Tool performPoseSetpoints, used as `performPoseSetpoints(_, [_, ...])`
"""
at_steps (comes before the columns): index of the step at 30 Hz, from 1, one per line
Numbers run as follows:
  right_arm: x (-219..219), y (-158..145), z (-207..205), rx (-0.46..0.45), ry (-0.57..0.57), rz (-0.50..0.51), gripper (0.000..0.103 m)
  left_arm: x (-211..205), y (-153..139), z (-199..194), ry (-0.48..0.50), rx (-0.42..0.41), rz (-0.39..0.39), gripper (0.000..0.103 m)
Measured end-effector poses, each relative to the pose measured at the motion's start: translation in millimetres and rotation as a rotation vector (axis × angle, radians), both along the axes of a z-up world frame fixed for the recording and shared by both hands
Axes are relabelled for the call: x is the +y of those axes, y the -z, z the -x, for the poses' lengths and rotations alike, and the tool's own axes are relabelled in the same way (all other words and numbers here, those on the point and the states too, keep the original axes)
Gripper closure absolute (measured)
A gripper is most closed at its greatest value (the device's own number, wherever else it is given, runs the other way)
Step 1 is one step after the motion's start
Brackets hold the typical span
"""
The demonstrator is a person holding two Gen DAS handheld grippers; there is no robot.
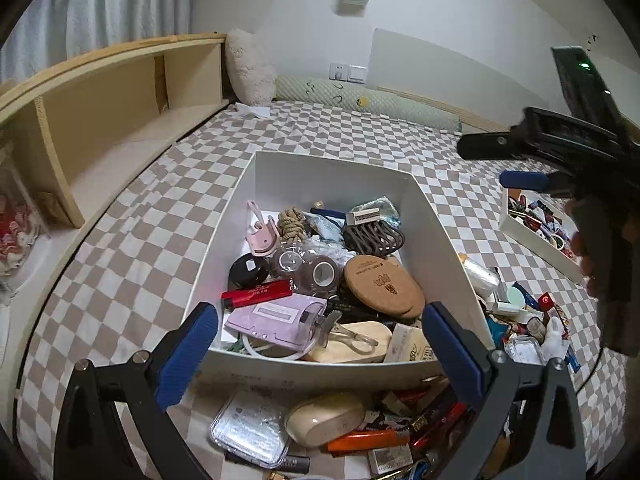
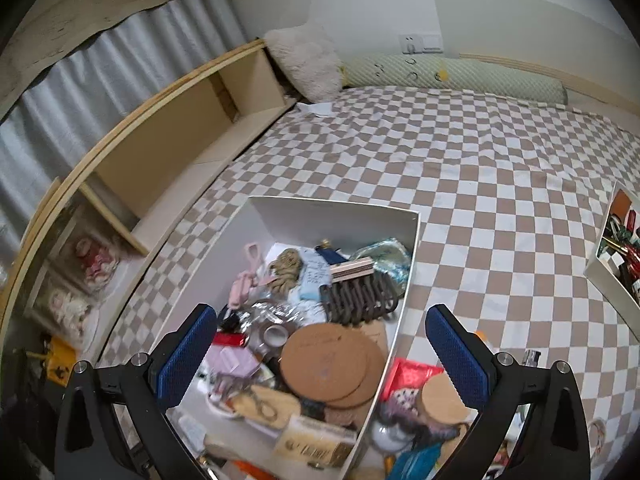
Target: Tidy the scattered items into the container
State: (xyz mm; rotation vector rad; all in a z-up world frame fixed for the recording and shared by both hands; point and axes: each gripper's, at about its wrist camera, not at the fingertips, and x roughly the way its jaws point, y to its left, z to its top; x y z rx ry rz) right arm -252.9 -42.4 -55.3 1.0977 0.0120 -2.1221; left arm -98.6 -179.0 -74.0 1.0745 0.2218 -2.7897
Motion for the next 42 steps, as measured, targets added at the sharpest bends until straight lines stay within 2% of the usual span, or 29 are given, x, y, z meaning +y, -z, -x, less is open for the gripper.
performPoseSetpoints(11, [43,-32,-58,0.081,-0.016,0.021,0.0,10,-24,-34,-0.042,0.025,-0.02,0.0])
performPoseSetpoints(21, [96,-49,-90,0.136,0.006,0.001,0.0,34,-40,-65,-0.055,0.042,0.033,0.0])
performPoseSetpoints(32, [131,-50,-135,0.19,-0.023,-0.066,0.0,52,-43,-89,-0.068,0.065,0.021,0.0])
performPoseSetpoints(42, [158,-54,-160,0.214,-0.003,-0.052,0.0,58,-35,-107,-0.072,0.059,0.008,0.0])
